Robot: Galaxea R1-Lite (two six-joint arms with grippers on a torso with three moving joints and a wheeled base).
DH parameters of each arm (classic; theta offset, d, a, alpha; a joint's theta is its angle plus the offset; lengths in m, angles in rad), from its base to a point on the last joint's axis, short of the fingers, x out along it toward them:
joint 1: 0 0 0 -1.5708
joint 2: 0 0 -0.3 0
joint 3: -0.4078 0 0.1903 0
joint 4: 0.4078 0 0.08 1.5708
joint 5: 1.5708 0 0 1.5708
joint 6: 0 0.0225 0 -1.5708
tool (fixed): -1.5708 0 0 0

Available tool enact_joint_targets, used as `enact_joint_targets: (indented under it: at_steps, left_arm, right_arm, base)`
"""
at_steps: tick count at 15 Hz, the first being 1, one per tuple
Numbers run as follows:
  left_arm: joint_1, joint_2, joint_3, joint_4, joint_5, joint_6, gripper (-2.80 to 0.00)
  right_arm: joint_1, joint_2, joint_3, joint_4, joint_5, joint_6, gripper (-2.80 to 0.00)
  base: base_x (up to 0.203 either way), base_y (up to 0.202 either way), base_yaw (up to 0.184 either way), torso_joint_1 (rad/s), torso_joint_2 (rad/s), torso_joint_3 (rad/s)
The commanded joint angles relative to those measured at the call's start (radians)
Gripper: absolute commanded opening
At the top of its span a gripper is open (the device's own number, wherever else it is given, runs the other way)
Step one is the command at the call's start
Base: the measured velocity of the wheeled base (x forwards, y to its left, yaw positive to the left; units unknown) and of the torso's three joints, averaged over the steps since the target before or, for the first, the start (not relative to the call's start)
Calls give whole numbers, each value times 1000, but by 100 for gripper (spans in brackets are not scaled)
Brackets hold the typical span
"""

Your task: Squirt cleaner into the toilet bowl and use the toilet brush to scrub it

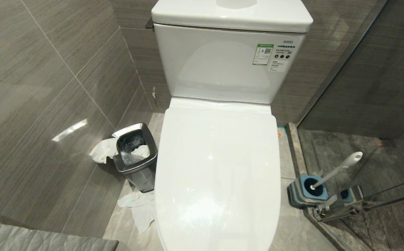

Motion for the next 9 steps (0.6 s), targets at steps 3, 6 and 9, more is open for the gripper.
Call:
enact_joint_targets:
  at_steps: [3, 6, 9]
  left_arm:
    - [0, 1, 0, 0, 0, 0, -280]
    - [0, 1, 0, 0, 0, 0, -280]
    - [0, 1, 0, 0, 0, 0, -280]
  right_arm:
    - [0, 1, 0, 0, -1, 0, -280]
    - [0, 1, 0, 0, -1, 0, -280]
    - [0, 1, 0, 0, -1, 0, -280]
  base:
    - [0, 0, 0, 0, 0, 0]
    - [0, 0, 0, 0, 0, 0]
    - [0, 0, 0, 0, 0, 0]
